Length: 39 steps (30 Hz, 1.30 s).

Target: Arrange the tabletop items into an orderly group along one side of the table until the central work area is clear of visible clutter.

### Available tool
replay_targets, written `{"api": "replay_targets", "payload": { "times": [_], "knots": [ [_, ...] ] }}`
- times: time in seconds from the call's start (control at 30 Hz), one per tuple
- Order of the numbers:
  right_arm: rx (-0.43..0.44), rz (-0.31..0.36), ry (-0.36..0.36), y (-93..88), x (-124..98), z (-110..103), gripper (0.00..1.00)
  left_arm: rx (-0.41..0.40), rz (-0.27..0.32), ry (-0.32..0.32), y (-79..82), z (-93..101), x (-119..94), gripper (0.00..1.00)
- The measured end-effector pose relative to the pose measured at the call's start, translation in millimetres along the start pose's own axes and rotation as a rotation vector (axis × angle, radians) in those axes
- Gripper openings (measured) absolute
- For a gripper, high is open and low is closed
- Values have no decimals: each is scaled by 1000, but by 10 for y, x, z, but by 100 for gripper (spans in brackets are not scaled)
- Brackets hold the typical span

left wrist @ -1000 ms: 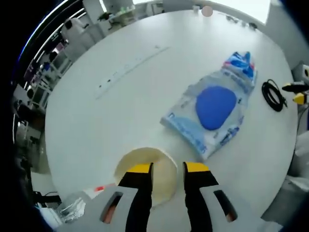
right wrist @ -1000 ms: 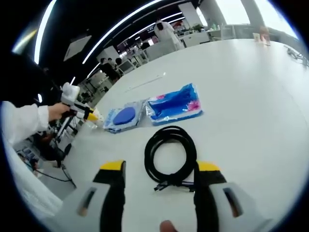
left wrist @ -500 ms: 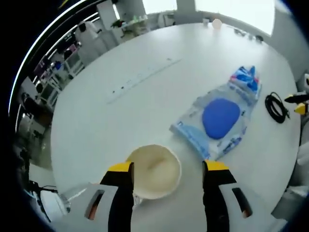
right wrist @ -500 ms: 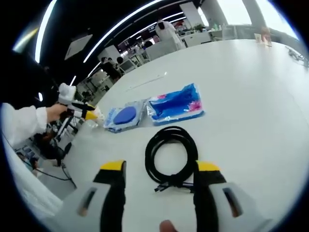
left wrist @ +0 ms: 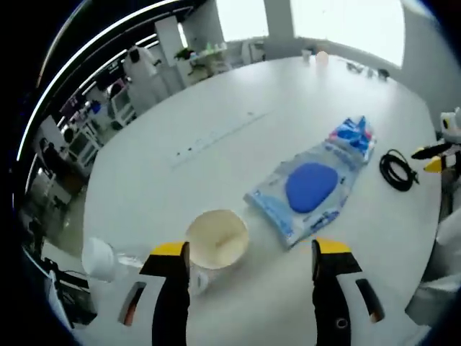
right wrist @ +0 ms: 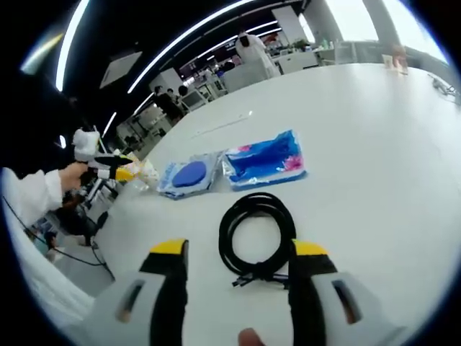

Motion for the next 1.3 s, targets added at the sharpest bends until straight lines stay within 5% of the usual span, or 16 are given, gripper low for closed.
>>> {"api": "replay_targets", "payload": {
  "times": [0.13, 0.7, 1.3],
  "knots": [
    [-8, 14, 6, 25, -22, -35, 55, -105, 92, -20, -105, 93, -148, 72],
    [-61, 14, 8, -14, -119, -158, 56, -269, 107, -16, -949, 177, -586, 83],
    [-79, 49, -36, -65, -375, -190, 64, -316, 163, -47, -1349, 97, -828, 88]
  ]
}}
Point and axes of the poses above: the point that each gripper's makers call its tool centre point, and the gripper's own axes: x roughly forward along the fingers, z roughly to its right, y roughly out of its top, the point moved 10 cm from there along -x, roughly backward along the fingers, and after that the axes turned 5 degrees about -z, right-handed, at the moved point
